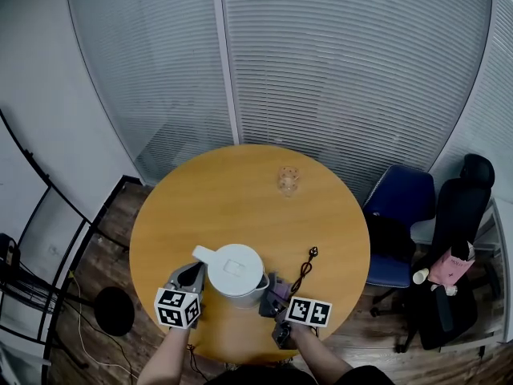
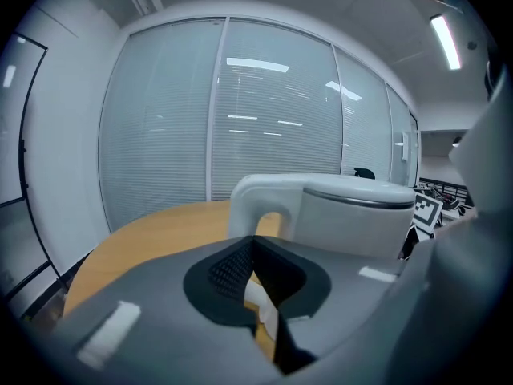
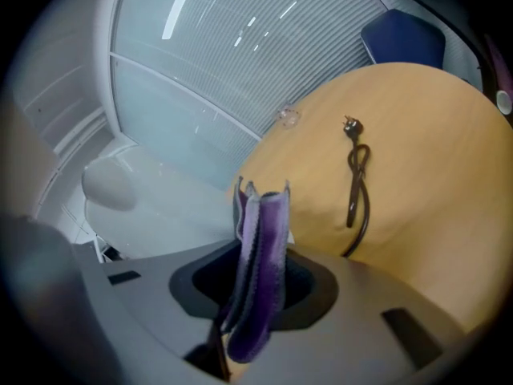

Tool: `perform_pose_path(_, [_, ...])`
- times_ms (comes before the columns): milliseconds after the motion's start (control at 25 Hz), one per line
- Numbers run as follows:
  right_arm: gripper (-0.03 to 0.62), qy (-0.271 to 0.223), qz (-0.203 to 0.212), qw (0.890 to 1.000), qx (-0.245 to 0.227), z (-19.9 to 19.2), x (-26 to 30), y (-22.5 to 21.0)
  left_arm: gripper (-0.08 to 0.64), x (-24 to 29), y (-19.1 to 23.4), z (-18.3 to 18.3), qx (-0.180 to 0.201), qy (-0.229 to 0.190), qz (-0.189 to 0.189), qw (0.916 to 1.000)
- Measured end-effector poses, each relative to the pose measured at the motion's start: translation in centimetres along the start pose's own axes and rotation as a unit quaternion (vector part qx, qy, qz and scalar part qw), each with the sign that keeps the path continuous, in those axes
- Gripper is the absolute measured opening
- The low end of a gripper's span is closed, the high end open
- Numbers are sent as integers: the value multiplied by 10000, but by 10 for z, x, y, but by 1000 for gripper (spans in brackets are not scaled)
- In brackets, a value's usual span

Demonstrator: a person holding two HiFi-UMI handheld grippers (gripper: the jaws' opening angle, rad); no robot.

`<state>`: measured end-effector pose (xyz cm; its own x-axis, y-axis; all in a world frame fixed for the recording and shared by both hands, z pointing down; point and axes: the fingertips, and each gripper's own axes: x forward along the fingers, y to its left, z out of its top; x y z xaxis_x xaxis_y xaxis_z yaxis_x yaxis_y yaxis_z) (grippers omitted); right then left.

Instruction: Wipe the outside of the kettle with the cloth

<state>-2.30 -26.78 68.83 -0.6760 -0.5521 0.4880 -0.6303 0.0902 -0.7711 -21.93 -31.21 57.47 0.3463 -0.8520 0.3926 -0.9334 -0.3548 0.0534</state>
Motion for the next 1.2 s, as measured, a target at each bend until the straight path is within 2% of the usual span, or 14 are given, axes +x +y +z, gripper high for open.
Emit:
perform_pose_path(320, [101,380,-686,9967,-223,-21,21,-36,9,1,0,0,7,-4,-55,10000])
perform_pose_path(640, [101,277,-879,9955,-223,-21,19,-37,9,1,0,-1,12,-3,-165,9999])
perform_pose_path(920, [101,-530,-820,9933,-624,2,-15,3,9,-5,4,4,-26,-144,-351,9993])
perform_pose_path(1200, [101,-1519,-780,9784,-1164,20,-59,63,9,-24,4,1,-8,-256,-782,9966])
